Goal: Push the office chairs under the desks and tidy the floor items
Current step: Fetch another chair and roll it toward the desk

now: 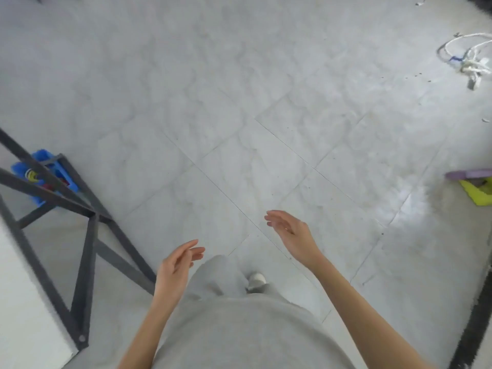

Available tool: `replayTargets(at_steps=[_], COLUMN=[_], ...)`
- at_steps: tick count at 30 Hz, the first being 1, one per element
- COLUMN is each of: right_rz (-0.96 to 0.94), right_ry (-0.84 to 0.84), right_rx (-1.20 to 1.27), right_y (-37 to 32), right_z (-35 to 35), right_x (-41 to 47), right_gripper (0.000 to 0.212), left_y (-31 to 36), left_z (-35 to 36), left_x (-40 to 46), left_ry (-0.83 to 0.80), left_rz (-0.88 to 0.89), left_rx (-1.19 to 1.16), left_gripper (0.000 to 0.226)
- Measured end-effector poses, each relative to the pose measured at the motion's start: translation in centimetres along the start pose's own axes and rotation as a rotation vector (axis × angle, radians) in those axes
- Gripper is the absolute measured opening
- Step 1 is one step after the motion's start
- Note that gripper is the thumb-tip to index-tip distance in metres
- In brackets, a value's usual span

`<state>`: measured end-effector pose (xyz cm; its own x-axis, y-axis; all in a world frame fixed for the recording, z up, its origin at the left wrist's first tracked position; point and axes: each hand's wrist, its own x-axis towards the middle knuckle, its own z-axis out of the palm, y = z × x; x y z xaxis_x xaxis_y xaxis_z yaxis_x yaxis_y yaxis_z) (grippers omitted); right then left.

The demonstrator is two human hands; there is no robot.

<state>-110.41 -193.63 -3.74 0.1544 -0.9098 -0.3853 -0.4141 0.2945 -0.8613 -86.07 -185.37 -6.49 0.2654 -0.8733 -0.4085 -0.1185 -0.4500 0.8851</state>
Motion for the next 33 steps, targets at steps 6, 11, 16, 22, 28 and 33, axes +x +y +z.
replayTargets(at_steps=[6,11,16,22,28,33], right_rz=[-0.168,-0.101,0.031,0.087,0.011,-0.141], right_ry=[-0.212,-0.233,-0.2,-0.205,-0.323,-0.51], right_rx=[-0.094,-0.139,-0.105,-0.107,-0.155,-0.192], right_y=[-8.5,-11.4,-15.3,-21.4,-30.4,-43.2], right_z=[1.1,4.0,5.1,8.0,16.1,25.0], right_x=[17.9,29.7,38.5,51.4,69.4,82.9], right_gripper=[0.025,0.024,0.026,0.027,0.026,0.024], left_y=[1.7,5.2,12.8,20.9,23.4,25.6], left_z=[-1.4,-4.4,-10.0,-15.8,-22.6,-29.2], left_x=[9.3,22.0,35.4,50.3,64.0,71.3], left_ry=[0.286,0.363,0.319,0.304,0.437,0.657], left_rz=[-0.093,-0.147,-0.065,0.006,-0.065,-0.157], left_rx=[-0.136,-0.231,-0.182,-0.2,-0.25,-0.353], left_gripper=[0.033,0.031,0.035,0.033,0.034,0.033])
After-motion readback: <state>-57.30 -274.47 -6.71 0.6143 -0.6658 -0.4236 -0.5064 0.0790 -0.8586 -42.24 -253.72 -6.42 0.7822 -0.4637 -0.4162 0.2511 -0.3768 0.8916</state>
